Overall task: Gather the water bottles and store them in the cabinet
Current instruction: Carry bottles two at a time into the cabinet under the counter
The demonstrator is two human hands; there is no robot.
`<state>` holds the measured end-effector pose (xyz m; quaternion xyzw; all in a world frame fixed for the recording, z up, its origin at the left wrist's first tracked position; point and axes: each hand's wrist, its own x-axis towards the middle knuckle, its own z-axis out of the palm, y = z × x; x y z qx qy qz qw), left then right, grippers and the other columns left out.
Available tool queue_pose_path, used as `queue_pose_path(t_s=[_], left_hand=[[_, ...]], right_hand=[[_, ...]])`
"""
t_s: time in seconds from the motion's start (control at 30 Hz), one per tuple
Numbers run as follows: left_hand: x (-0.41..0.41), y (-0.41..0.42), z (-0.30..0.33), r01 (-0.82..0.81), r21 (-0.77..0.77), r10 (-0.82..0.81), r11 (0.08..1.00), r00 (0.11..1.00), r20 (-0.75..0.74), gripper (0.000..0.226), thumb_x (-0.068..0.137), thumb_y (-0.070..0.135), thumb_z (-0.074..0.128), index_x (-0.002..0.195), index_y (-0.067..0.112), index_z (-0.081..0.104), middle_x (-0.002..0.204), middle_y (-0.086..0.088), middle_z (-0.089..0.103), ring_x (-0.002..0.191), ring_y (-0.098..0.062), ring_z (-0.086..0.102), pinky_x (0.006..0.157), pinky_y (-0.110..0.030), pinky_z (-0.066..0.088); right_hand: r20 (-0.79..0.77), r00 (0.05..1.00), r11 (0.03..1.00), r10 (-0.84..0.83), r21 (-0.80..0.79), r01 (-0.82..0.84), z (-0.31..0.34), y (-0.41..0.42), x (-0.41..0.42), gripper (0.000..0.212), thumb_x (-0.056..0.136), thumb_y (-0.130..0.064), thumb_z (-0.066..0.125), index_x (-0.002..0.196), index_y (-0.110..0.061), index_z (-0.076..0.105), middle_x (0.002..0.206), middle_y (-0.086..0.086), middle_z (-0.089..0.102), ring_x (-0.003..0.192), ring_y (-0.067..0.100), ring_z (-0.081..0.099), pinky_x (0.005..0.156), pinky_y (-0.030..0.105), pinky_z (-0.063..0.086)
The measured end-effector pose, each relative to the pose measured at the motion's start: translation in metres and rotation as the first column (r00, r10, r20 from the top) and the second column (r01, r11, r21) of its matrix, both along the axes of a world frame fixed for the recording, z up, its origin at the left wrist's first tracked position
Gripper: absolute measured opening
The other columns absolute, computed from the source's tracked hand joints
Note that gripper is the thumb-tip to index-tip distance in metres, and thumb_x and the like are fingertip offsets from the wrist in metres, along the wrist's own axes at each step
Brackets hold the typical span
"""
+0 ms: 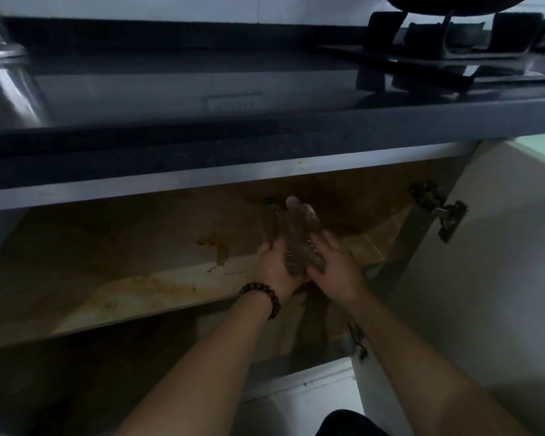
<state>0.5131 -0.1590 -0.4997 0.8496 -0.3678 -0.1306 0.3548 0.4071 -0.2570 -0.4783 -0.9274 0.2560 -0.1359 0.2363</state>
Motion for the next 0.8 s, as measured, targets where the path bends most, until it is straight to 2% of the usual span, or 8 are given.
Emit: queue_pose_path(t_s=[0.07, 0.13, 0.23, 0.33, 0.43, 0.53, 0.67, 0.8], left_hand=[[-0.001, -0.012, -0.001, 0.002, -0.008, -0.003, 1.000, 0.999, -0.040, 0.095, 0.062, 0.052, 0.081, 0.142, 0.028, 0.036, 0.151, -0.008, 0.034, 0.133, -0.022, 0.032, 0.106, -0.027, 0.037], [-0.002, -0.023, -0.002, 0.013, -0.018, -0.014, 1.000, 1.000, -0.018, 0.091, 0.065, 0.044, 0.083, 0.141, 0.024, 0.037, 0.151, -0.011, 0.034, 0.133, -0.021, 0.034, 0.105, -0.023, 0.036], [-0.002, -0.038, -0.002, 0.022, -0.041, -0.022, 0.999, 1.000, 0.007, 0.096, 0.067, 0.045, 0.081, 0.147, 0.025, 0.031, 0.157, -0.014, 0.023, 0.133, -0.025, 0.039, 0.106, -0.028, 0.040], [-0.003, -0.048, -0.003, 0.019, -0.041, -0.017, 0.999, 0.999, 0.042, 0.099, 0.068, 0.049, 0.075, 0.150, 0.027, 0.023, 0.155, -0.016, 0.026, 0.130, -0.030, 0.044, 0.103, -0.033, 0.044], [-0.002, -0.050, -0.006, -0.001, -0.050, 0.004, 0.999, 0.998, 0.058, 0.109, 0.067, 0.052, 0.075, 0.151, 0.029, 0.010, 0.160, -0.015, 0.009, 0.129, -0.033, 0.047, 0.101, -0.036, 0.046], [-0.002, -0.048, -0.005, -0.014, -0.040, 0.017, 0.999, 0.997, 0.070, 0.119, 0.067, 0.061, 0.071, 0.153, 0.030, -0.004, 0.161, -0.013, 0.002, 0.136, -0.033, 0.039, 0.106, -0.040, 0.042], [-0.008, -0.046, 0.005, -0.046, 0.064, 0.036, 0.997, 0.989, 0.145, 0.130, 0.064, 0.077, 0.062, 0.150, 0.027, -0.021, 0.162, -0.009, -0.005, 0.148, -0.027, 0.010, 0.117, -0.049, 0.022], [-0.026, -0.023, 0.021, -0.008, 0.155, -0.009, 0.988, 0.994, 0.112, 0.109, 0.079, 0.074, 0.050, 0.153, 0.020, -0.008, 0.162, -0.012, 0.003, 0.147, -0.027, 0.011, 0.119, -0.045, 0.014]], right_hand=[[-0.030, 0.999, 0.999, -0.038, -0.005, 0.038, 0.003, -0.014, -0.002, 0.064, 0.085, -0.024, 0.061, 0.144, -0.019, 0.037, 0.153, 0.009, 0.028, 0.139, 0.029, 0.030, 0.112, 0.038, 0.030], [-0.029, 0.998, 0.999, -0.049, 0.017, 0.049, 0.008, -0.024, -0.005, 0.061, 0.088, -0.026, 0.059, 0.144, -0.020, 0.037, 0.150, 0.009, 0.032, 0.135, 0.030, 0.035, 0.111, 0.041, 0.032], [-0.027, 0.998, 0.998, -0.048, 0.037, 0.049, 0.012, -0.033, -0.004, 0.059, 0.090, -0.030, 0.055, 0.145, -0.027, 0.033, 0.147, 0.006, 0.035, 0.131, 0.028, 0.037, 0.109, 0.042, 0.033], [-0.084, 0.995, 0.998, -0.060, -0.035, 0.057, 0.013, -0.038, -0.002, 0.057, 0.089, -0.025, 0.057, 0.143, -0.022, 0.038, 0.143, 0.009, 0.038, 0.129, 0.027, 0.037, 0.104, 0.031, 0.031], [-0.123, 0.990, 0.996, -0.075, -0.064, 0.067, 0.015, -0.040, -0.002, 0.056, 0.091, -0.028, 0.055, 0.144, -0.022, 0.037, 0.142, 0.008, 0.039, 0.128, 0.026, 0.038, 0.101, 0.028, 0.031], [-0.126, 0.990, 0.995, -0.068, -0.083, 0.058, 0.015, -0.043, 0.000, 0.053, 0.092, -0.029, 0.053, 0.142, -0.021, 0.040, 0.141, 0.010, 0.041, 0.126, 0.028, 0.040, 0.099, 0.028, 0.032], [-0.055, 0.996, 0.998, -0.070, -0.001, 0.070, 0.016, -0.044, -0.005, 0.052, 0.092, -0.037, 0.051, 0.140, -0.019, 0.044, 0.139, 0.013, 0.045, 0.126, 0.031, 0.043, 0.105, 0.037, 0.035], [-0.037, 0.997, 0.996, -0.064, 0.052, 0.066, 0.024, -0.031, -0.023, 0.068, 0.084, -0.054, 0.027, 0.141, -0.019, 0.042, 0.142, 0.010, 0.044, 0.131, 0.031, 0.038, 0.108, 0.046, 0.034]])
